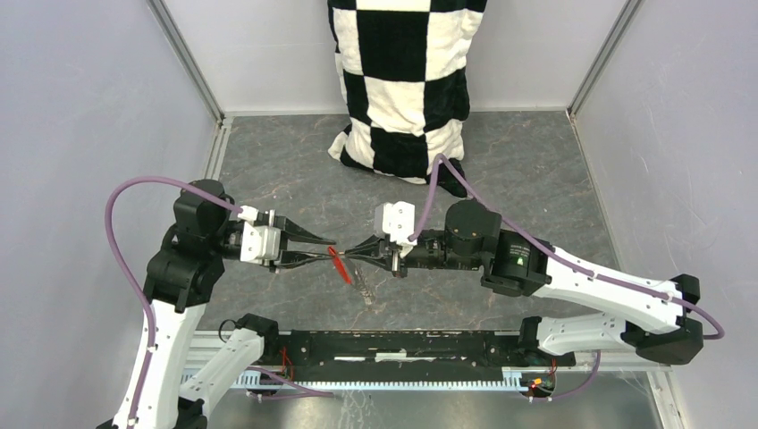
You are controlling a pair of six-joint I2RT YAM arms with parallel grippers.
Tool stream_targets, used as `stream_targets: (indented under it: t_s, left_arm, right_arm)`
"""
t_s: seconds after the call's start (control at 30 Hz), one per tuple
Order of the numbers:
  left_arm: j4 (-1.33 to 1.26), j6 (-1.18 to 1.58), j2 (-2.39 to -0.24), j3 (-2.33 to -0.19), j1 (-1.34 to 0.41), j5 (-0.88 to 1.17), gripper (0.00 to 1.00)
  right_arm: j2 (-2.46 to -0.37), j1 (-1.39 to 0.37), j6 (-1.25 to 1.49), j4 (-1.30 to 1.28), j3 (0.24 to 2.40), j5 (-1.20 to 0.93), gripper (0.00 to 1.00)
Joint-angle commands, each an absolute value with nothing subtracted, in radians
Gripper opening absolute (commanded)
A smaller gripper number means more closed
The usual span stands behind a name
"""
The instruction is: Put the keys on the keyring
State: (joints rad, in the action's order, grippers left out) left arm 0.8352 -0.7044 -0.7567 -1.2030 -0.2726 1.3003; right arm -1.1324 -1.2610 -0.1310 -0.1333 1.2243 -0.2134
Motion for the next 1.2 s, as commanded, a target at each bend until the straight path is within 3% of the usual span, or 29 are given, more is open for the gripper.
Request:
stream_targets:
  t_s: [0.0,0.5,0.77,0.93,1.1,1.17]
  left_arm:
    - [0.817,-0.741,-0.748,-1.201,-0.276,1.297,0.32]
    - [0.882,-0.813,-0.712,-1.167,-0.276,1.265,0.28]
    - [0.928,-0.875,-0.736,-1.173,-0.276,1.223,0.33]
    - [0.928,-0.894,-0.756,-1.183,-0.276,1.248,0.23]
    - [0.927,-0.920,-0.758,-1.179,-0.276,1.273,0.03]
    - [0.928,-0.945,-0.756,-1.176,-0.276,1.295,0.02]
  right_arm:
    - [-1.163,-1.262,-0.152,-0.178,1.316,-0.197,0.01]
    - [-1.213,-1.262,-0.138,-0.195,1.372,-0.205,0.01]
    - [-1.227,-1.264,-0.133,-0.184,1.374,-0.221,0.01]
    - [-1.235,-1.263,-0.133,-0.185,1.378,-0.227,0.01]
    - [-1.242,-1.264,-0.128,-0.182,1.380,-0.246,0.01]
    - [-1.241,-1.264,-0.122,-0.178,1.378,-0.253,0.01]
